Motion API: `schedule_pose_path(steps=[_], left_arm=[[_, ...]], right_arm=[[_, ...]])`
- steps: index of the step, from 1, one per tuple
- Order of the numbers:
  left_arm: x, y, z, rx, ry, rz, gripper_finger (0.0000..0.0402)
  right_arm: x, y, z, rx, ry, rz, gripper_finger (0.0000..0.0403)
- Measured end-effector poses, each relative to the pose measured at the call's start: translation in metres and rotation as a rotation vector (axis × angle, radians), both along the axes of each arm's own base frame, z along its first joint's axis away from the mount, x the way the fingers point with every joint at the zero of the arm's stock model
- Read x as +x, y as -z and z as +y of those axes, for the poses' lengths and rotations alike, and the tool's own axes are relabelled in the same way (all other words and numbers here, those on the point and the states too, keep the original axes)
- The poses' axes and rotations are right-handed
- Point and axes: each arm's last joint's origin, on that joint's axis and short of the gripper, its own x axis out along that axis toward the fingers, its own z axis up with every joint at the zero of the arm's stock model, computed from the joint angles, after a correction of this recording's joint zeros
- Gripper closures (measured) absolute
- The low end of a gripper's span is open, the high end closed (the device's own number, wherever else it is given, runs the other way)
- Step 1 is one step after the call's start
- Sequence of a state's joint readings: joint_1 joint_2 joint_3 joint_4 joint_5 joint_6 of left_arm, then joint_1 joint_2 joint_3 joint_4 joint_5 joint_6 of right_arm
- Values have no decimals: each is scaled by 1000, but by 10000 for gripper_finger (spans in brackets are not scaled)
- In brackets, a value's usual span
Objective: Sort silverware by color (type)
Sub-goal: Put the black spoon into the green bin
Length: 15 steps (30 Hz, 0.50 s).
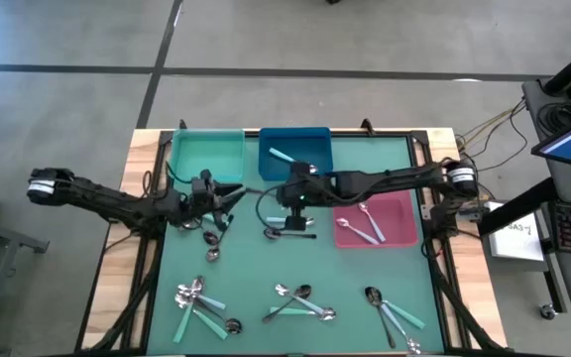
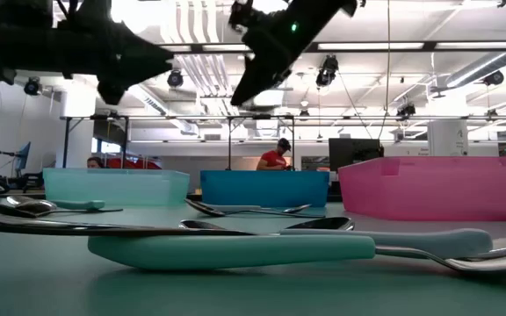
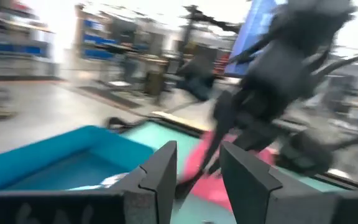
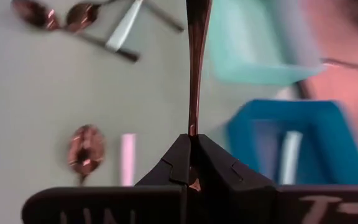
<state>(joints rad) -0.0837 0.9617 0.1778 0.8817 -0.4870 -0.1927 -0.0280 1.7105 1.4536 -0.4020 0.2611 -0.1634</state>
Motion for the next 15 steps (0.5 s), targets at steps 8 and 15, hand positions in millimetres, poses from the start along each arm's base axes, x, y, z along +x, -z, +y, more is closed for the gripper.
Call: schedule_pose_path(steps=[8,15], left_arm=[[16,2,-1,-6,-100,37,294],[37,-10,-1,54,-196,71,294]], right_arm=[[3,-23,-25,-66,33,-170,394],[12,-19,-32,-131,10,-219,394]])
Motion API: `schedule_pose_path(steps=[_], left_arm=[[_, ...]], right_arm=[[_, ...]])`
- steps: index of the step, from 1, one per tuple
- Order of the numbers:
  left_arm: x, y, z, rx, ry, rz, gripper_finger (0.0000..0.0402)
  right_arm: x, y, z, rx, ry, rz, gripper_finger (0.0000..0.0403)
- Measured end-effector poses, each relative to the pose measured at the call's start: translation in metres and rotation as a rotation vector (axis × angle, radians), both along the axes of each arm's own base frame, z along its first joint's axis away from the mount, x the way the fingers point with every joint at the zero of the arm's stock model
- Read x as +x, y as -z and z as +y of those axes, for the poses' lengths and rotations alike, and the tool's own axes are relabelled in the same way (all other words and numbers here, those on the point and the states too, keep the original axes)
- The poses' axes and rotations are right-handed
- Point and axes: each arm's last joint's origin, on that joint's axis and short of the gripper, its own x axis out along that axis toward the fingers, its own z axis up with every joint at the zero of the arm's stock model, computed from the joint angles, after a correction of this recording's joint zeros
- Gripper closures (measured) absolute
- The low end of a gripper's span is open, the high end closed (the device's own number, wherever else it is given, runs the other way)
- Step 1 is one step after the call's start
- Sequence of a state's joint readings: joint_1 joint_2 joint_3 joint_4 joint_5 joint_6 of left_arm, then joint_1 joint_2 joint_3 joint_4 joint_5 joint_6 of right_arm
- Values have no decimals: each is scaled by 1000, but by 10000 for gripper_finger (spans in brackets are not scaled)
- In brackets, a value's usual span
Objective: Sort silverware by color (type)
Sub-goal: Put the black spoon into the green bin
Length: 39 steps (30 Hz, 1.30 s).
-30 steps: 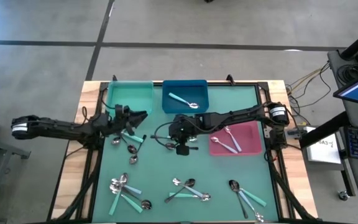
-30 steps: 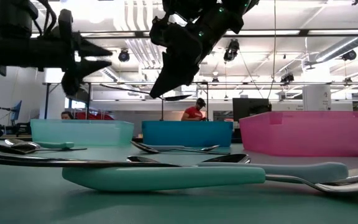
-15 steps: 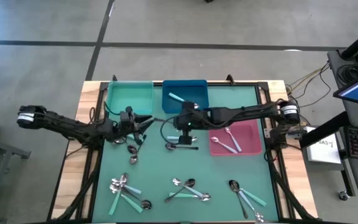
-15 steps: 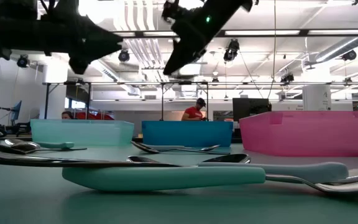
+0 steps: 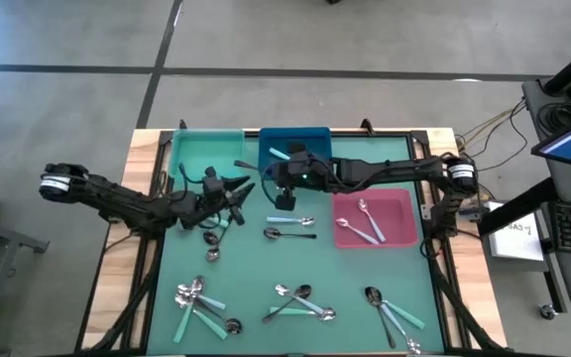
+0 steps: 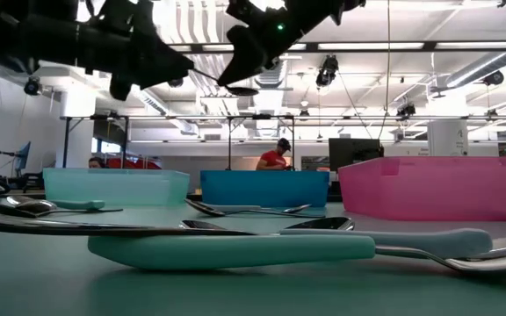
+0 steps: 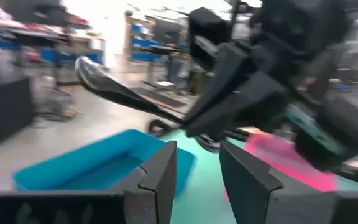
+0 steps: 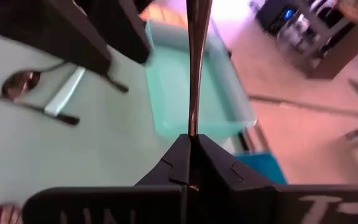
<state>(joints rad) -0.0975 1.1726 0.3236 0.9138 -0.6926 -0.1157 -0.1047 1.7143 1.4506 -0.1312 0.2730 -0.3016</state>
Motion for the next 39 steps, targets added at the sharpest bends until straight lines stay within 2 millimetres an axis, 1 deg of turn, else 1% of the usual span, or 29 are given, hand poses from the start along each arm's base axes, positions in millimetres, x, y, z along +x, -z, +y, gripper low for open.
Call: schedule_pose_path(steps=[5,16,23,26,30,31,39], left_arm=[[3,-5,2,13,-109,4,294],[-7,-20,3,-3,-87,-128,294],[-8,-25,3,9,-90,-173,297],[-9,-27,3,7,-89,-181,320],[-9,-27,3,-3,-75,-196,383],[-9,-28,2,-18,-68,-209,391],[-11,-31,3,-9,-61,-239,400]], right_arm=[[0,0,1,-35,-23,16,394],[3,-5,1,-95,-67,-25,394],[5,-8,8,-123,-93,-50,394],[6,-9,10,-133,-102,-58,394],[6,-9,11,-140,-105,-61,394],[6,-10,11,-140,-106,-65,394],[7,-13,10,-181,-107,-88,392]])
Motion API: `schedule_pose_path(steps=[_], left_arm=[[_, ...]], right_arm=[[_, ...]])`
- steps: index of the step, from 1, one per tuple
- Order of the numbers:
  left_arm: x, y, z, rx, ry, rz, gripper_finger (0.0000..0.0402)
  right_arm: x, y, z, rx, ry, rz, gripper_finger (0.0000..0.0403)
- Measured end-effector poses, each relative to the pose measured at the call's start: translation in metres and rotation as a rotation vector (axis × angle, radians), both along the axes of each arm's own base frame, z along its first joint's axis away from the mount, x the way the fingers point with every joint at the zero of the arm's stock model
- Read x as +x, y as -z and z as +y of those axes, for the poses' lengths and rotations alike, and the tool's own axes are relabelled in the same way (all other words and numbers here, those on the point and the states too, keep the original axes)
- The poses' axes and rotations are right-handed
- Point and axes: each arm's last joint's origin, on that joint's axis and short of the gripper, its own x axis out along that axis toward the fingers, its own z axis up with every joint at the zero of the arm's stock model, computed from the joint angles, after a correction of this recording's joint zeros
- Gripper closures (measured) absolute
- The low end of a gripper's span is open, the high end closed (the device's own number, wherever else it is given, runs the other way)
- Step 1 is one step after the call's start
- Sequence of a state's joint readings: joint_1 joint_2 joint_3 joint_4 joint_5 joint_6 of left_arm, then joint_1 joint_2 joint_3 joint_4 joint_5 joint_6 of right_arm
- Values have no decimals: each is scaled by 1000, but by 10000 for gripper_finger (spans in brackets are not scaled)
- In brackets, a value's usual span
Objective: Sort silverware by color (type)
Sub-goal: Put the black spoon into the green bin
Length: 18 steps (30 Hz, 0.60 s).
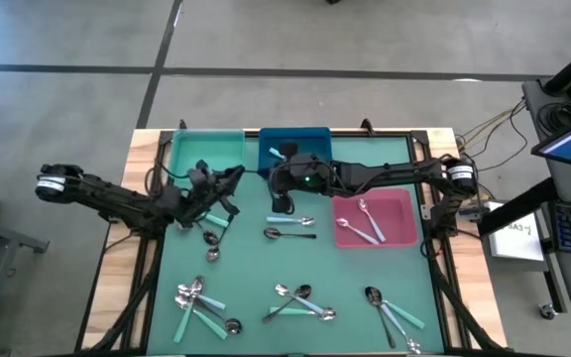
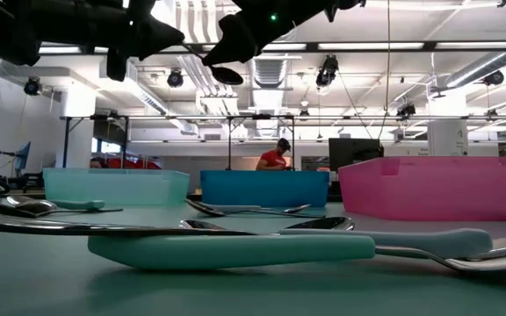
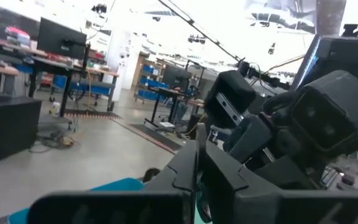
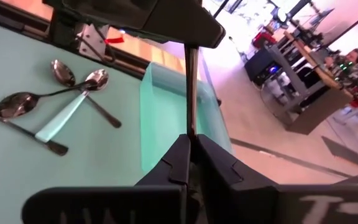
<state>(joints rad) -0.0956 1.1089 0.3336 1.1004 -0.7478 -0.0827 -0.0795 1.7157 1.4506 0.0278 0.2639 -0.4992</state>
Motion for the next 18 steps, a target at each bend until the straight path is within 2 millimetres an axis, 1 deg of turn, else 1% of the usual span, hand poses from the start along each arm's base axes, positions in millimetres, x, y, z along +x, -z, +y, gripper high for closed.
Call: schedule_pose_path(steps=[3,5,10,13,15,18], left_arm=[[-2,-3,3,28,-20,-1,400],[-4,-3,8,30,-77,14,401],[-6,-2,24,40,-150,57,401],[-9,3,40,31,-268,137,401],[-12,10,52,12,-379,218,401],[-19,21,69,-21,-554,345,401]], right_arm=[[-1,-2,-4,-2,12,-18,377],[-2,-3,-9,2,26,-16,364],[-5,-3,-22,8,57,-5,331],[-6,-2,-28,11,73,6,306],[-8,0,-32,37,93,17,291],[-11,4,-38,79,146,51,280]])
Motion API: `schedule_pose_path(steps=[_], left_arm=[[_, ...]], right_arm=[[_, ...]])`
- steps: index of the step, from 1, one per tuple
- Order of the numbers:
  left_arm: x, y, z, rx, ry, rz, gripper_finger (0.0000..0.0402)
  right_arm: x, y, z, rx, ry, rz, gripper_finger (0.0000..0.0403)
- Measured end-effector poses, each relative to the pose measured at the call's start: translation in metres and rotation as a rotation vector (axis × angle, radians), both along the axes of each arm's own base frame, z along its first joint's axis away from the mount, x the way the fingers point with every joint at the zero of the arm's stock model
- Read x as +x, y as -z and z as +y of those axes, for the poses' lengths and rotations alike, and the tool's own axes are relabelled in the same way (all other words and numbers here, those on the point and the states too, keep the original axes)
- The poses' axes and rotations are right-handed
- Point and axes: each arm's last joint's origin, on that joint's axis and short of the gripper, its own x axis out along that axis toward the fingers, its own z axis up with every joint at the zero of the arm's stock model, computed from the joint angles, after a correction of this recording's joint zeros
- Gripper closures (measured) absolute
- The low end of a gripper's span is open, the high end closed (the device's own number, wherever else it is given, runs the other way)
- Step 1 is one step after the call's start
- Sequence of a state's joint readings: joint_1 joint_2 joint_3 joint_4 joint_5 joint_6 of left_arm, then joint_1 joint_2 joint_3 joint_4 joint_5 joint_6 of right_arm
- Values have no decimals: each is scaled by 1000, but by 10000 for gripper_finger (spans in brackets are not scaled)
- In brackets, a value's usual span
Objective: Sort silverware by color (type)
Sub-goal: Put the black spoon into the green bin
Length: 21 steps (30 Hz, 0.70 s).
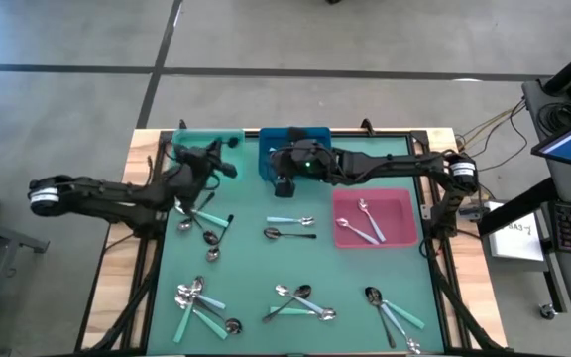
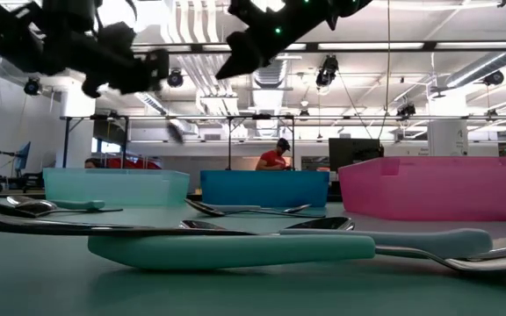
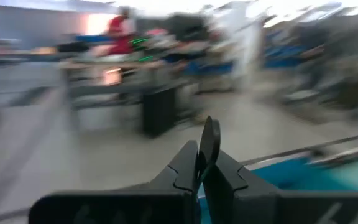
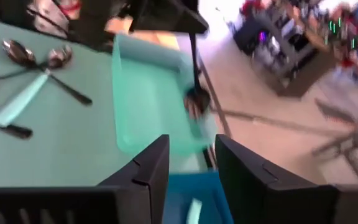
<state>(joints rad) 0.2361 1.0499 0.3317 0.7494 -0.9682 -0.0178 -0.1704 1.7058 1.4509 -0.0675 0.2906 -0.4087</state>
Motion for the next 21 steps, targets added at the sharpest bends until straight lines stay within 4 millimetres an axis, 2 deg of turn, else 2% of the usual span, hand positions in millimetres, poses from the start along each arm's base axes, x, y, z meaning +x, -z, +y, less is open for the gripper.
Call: schedule_pose_path(steps=[4,10,15,21], left_arm=[[-10,12,18,-41,-163,139,401],[-23,38,29,-171,-258,296,401],[-27,51,28,-249,-278,325,392],[-25,53,27,-284,-167,360,342]], right_arm=[[-5,7,-5,36,72,62,280],[-9,14,-7,89,110,121,287],[-10,15,-7,101,118,123,279],[-12,13,-7,102,118,131,261]])
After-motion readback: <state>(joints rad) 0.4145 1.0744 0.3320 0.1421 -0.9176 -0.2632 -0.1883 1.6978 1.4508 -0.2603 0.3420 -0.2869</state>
